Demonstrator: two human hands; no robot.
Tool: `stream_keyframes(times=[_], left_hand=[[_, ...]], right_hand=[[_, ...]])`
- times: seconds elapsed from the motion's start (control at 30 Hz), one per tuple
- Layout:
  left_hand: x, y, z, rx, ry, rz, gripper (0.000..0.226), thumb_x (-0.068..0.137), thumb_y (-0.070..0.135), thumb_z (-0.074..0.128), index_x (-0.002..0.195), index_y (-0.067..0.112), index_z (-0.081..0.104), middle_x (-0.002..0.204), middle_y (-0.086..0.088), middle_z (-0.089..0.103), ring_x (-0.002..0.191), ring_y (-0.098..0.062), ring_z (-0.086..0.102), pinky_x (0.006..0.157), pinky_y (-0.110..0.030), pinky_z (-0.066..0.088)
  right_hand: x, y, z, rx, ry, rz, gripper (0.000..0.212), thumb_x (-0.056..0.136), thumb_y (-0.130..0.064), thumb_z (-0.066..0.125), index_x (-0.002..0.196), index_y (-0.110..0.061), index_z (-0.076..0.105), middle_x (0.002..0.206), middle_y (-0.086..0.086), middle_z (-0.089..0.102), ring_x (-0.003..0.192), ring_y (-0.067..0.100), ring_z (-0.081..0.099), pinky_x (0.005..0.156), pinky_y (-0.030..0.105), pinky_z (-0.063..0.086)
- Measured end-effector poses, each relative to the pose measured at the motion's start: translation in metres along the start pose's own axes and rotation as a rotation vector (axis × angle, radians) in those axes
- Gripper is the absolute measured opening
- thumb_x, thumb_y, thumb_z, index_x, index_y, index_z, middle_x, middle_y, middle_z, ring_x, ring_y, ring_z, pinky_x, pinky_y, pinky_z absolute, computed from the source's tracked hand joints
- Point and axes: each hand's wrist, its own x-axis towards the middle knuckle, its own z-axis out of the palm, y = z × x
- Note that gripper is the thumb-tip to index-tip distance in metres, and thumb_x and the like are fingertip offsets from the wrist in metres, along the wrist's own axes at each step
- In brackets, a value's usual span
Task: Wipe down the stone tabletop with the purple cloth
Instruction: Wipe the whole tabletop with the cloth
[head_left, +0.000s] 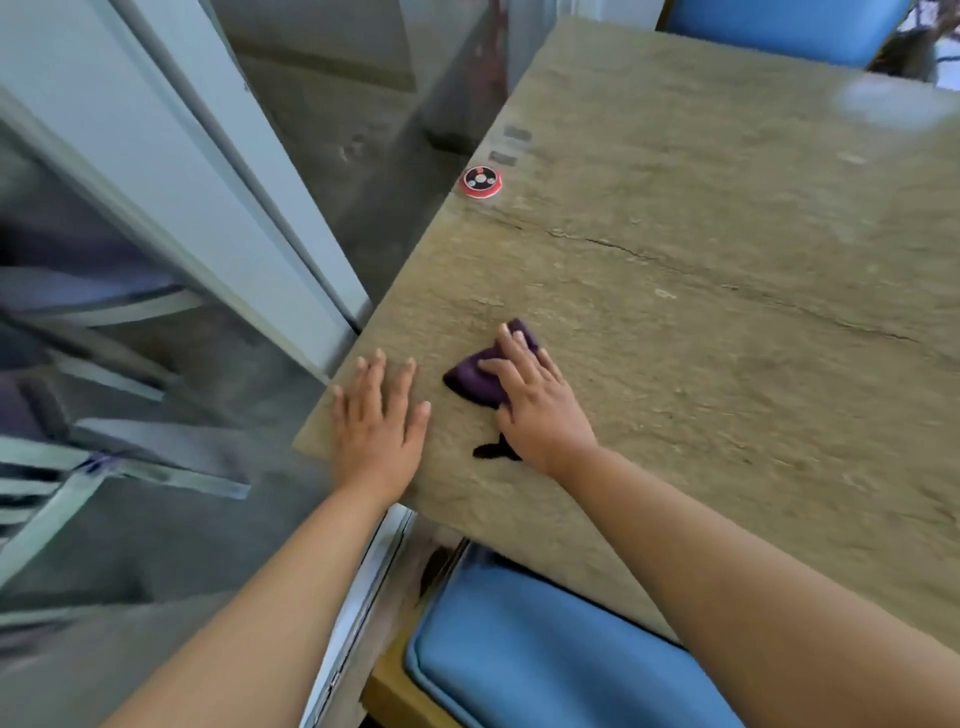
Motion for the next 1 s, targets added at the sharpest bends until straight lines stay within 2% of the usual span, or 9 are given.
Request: stream_keyframes(times=[0.13, 0.27, 0.33, 0.47, 0.6, 0.73, 0.83, 0.9, 1.0], left_hand=[[0.001, -0.002, -0.001, 0.042, -0.075, 0.011, 0.063, 0.096, 0.058, 0.011, 0.151, 0.036, -0.013, 0.157, 0.002, -0.028, 0.143, -0.017, -0.029, 0.116, -0.045, -0.019], [0.006, -0.004, -0.003, 0.027, -0.132, 0.017, 0.076, 0.079, 0.069, -0.010, 0.147, 0.039, -0.021, 0.154, 0.007, -0.035, 0.139, -0.014, -0.036, 0.114, -0.045, -0.022], [0.007, -0.005, -0.002, 0.025, -0.151, 0.012, 0.077, 0.076, 0.069, -0.013, 0.146, 0.039, -0.024, 0.152, 0.009, -0.038, 0.138, -0.013, -0.038, 0.114, -0.045, -0.023], [0.006, -0.005, -0.002, -0.152, -0.081, -0.005, 0.074, 0.078, 0.068, -0.007, 0.143, 0.034, -0.024, 0.157, 0.010, -0.025, 0.142, -0.005, -0.027, 0.116, -0.039, -0.021], [0.002, -0.011, -0.008, -0.684, 0.073, -0.018, 0.075, 0.086, 0.065, 0.014, 0.149, 0.030, -0.006, 0.159, 0.013, -0.001, 0.141, 0.010, -0.008, 0.120, -0.033, -0.010], [-0.002, -0.015, -0.022, -0.976, -0.023, -0.064, 0.075, 0.088, 0.068, 0.023, 0.152, 0.031, 0.010, 0.158, 0.013, 0.022, 0.141, 0.010, 0.015, 0.120, -0.024, 0.007], [-0.001, -0.020, -0.032, -1.201, -0.110, -0.162, 0.082, 0.081, 0.080, 0.028, 0.151, 0.038, 0.018, 0.152, 0.026, 0.025, 0.130, 0.023, 0.023, 0.109, -0.009, 0.017], [-0.001, -0.017, -0.035, -1.216, -0.091, -0.203, 0.067, 0.093, 0.068, 0.023, 0.151, 0.034, 0.022, 0.150, 0.027, 0.022, 0.120, 0.033, 0.021, 0.097, 0.004, 0.019], [0.001, -0.015, -0.039, -1.408, -0.026, -0.209, 0.056, 0.103, 0.043, 0.008, 0.151, 0.018, 0.022, 0.157, 0.008, 0.024, 0.139, 0.007, 0.022, 0.112, -0.011, 0.019]], right_hand=[[0.018, 0.029, -0.013, -0.029, -0.050, -0.159, 0.053, 0.089, -0.012, 0.049, 0.139, -0.031, 0.046, 0.159, 0.001, 0.016, 0.147, 0.019, 0.012, 0.121, 0.036, 0.009], [0.067, 0.032, -0.014, -0.050, 0.197, 0.299, 0.050, 0.088, -0.019, 0.051, 0.136, -0.035, 0.048, 0.150, 0.005, 0.025, 0.136, 0.030, 0.024, 0.116, 0.036, 0.021], [0.088, 0.014, -0.007, -0.055, 0.181, 0.374, 0.054, 0.088, -0.029, 0.055, 0.140, -0.034, 0.041, 0.150, 0.006, 0.022, 0.136, 0.030, 0.021, 0.117, 0.035, 0.015], [0.093, -0.036, 0.019, -0.031, -0.001, 0.069, 0.061, 0.090, -0.029, 0.051, 0.148, -0.029, 0.031, 0.160, 0.007, 0.008, 0.148, 0.025, 0.002, 0.120, 0.035, -0.001], [0.068, -0.028, 0.018, 0.146, -0.195, -0.281, 0.051, 0.084, -0.007, 0.051, 0.129, -0.032, 0.058, 0.152, -0.004, 0.034, 0.145, 0.014, 0.018, 0.120, 0.033, 0.004], [0.077, 0.001, -0.001, 0.265, -0.153, -0.180, 0.050, 0.079, 0.002, 0.051, 0.115, -0.029, 0.069, 0.144, -0.007, 0.047, 0.141, 0.009, 0.029, 0.119, 0.037, 0.015], [0.084, -0.024, 0.012, 0.065, -0.011, -0.031, 0.055, 0.085, -0.009, 0.047, 0.134, -0.032, 0.052, 0.155, -0.002, 0.029, 0.146, 0.015, 0.016, 0.120, 0.032, 0.004], [0.075, -0.052, 0.025, 0.021, -0.038, -0.049, 0.058, 0.087, -0.013, 0.045, 0.142, -0.031, 0.042, 0.159, 0.000, 0.018, 0.147, 0.017, 0.009, 0.118, 0.031, -0.001], [0.046, -0.076, 0.039, 0.040, -0.143, -0.240, 0.057, 0.086, -0.014, 0.048, 0.141, -0.031, 0.044, 0.158, -0.001, 0.021, 0.147, 0.016, 0.010, 0.117, 0.031, -0.003]])
